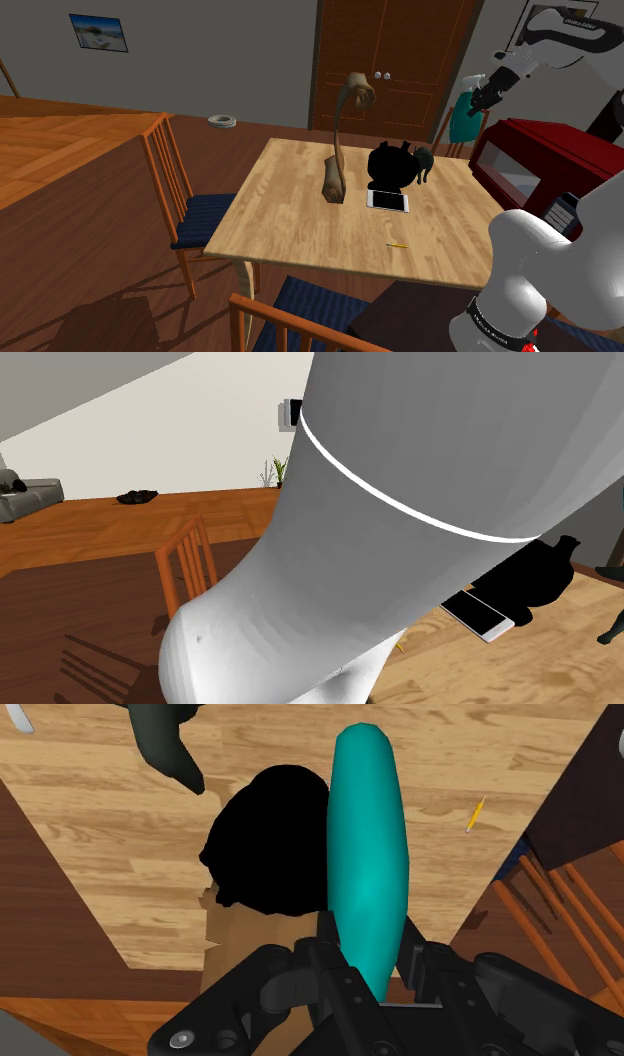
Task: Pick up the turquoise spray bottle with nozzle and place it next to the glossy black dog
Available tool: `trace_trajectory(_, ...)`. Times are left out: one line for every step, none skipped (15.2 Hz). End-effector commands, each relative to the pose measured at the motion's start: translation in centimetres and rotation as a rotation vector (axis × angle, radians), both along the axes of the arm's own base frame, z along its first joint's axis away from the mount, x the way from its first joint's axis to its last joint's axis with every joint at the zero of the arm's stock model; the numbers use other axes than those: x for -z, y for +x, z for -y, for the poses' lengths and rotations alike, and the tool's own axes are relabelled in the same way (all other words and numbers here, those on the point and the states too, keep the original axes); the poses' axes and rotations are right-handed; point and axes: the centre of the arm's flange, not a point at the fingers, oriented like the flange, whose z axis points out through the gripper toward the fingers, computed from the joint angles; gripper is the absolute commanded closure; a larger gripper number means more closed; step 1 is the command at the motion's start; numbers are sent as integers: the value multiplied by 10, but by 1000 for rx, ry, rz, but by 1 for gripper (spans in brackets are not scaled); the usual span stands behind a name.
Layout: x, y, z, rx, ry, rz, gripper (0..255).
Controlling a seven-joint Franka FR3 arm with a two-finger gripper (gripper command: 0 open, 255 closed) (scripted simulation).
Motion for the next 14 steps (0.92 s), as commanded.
trace_trajectory(6, 0, 10, -1, 0, -3, 255)
trace_trajectory(12, 0, 10, -1, 0, -3, 255)
trace_trajectory(17, 0, 10, -1, 0, -3, 255)
trace_trajectory(22, 0, 10, -1, 0, -3, 255)
trace_trajectory(27, 0, 10, -1, 0, -3, 255)
trace_trajectory(33, 0, 10, -1, 0, -3, 255)
trace_trajectory(38, 0, 10, -1, 0, -3, 255)
trace_trajectory(43, 0, 10, -1, 0, -3, 255)
trace_trajectory(49, 0, 10, -1, 0, -3, 255)
trace_trajectory(54, 0, 10, -1, 0, -3, 255)
trace_trajectory(59, 0, 10, -1, 0, -3, 255)
trace_trajectory(64, 0, 10, -1, 0, -3, 255)
trace_trajectory(70, 0, 10, -1, 0, -3, 255)
trace_trajectory(75, 0, 10, -1, 0, -3, 255)
